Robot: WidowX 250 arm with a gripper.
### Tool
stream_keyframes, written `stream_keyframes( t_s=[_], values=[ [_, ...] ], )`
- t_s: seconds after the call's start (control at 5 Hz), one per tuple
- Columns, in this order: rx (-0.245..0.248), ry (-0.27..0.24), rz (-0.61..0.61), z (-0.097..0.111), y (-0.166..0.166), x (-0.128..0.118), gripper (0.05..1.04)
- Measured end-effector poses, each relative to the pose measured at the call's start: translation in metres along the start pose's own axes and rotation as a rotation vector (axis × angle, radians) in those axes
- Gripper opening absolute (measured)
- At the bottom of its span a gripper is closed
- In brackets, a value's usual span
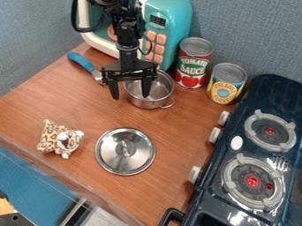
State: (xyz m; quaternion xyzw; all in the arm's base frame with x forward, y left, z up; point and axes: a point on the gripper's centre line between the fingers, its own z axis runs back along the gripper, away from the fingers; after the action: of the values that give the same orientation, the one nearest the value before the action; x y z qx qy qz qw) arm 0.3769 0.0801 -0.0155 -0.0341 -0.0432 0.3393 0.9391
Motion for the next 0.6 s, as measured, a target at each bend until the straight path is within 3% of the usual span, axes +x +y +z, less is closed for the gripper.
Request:
stream_keyframes(
  t_s=[0.4, 0.6],
  values=[
    [-0.022, -0.036, 0.007, -0.0012, -0.002, 0.0055, 0.364],
    [-0.012, -0.019, 0.013, -0.0089, 0.001, 0.0036, 0.151]
  ],
)
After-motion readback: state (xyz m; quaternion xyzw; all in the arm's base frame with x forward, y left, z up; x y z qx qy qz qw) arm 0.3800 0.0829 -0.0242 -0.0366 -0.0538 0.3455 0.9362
